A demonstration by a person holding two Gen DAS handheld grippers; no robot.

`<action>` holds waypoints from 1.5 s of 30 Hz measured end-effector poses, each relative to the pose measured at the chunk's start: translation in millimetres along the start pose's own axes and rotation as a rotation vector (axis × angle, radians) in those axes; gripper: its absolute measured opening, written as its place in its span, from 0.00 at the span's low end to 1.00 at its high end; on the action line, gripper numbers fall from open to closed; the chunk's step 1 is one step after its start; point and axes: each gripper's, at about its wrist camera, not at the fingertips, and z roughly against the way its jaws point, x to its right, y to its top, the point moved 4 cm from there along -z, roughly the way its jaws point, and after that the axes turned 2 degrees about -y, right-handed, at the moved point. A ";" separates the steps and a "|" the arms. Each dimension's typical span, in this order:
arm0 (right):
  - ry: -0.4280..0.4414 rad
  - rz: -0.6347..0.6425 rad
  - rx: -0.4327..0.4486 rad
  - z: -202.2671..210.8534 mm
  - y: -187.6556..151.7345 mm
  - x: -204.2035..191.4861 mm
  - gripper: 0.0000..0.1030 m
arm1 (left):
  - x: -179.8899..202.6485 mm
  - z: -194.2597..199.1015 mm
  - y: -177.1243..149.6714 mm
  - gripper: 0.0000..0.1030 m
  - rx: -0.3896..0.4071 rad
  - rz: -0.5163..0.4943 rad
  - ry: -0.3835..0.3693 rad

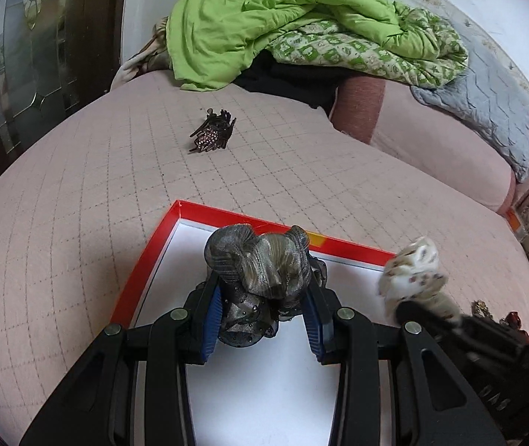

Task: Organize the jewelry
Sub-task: 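Carry both scrunchies over the red tray and open both tools to release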

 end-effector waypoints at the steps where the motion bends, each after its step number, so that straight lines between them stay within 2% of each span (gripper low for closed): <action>1: 0.007 0.003 -0.012 -6.5 0.8 -1.5 0.23 | 0.4 -2.6 1.1 0.36 -0.001 -0.010 0.009; 3: 0.000 0.018 -0.040 -17.8 2.2 -2.8 0.23 | 2.1 -9.3 2.7 0.36 -0.008 -0.034 0.038; 7: -0.011 0.028 -0.080 -32.4 4.8 4.2 0.24 | 2.8 -19.8 6.0 0.36 -0.021 -0.030 0.047; 11: 0.022 -0.041 -0.113 -38.2 4.4 17.8 0.24 | 7.4 -27.7 6.1 0.36 -0.032 -0.046 0.067; 16: 0.025 -0.020 -0.108 -34.1 4.3 13.8 0.28 | 11.6 -28.8 5.3 0.36 -0.033 -0.060 0.077; 19: 0.026 -0.014 -0.099 -31.2 5.5 10.8 0.34 | 9.4 -28.6 4.9 0.37 -0.038 -0.048 0.073; 25: 0.011 -0.009 -0.091 -27.8 5.6 10.4 0.39 | 4.4 -26.1 4.9 0.44 -0.034 -0.037 0.074; 29: -0.003 -0.002 -0.087 -28.7 6.8 11.5 0.44 | 2.3 -25.0 5.1 0.45 -0.029 -0.033 0.075; 37: -0.004 -0.007 -0.065 -22.5 10.3 14.5 0.46 | 4.9 -11.8 10.1 0.56 0.021 -0.031 0.065; 45: 0.003 -0.017 -0.011 -0.8 14.1 15.8 0.47 | 18.7 16.9 18.8 0.57 0.135 -0.034 0.035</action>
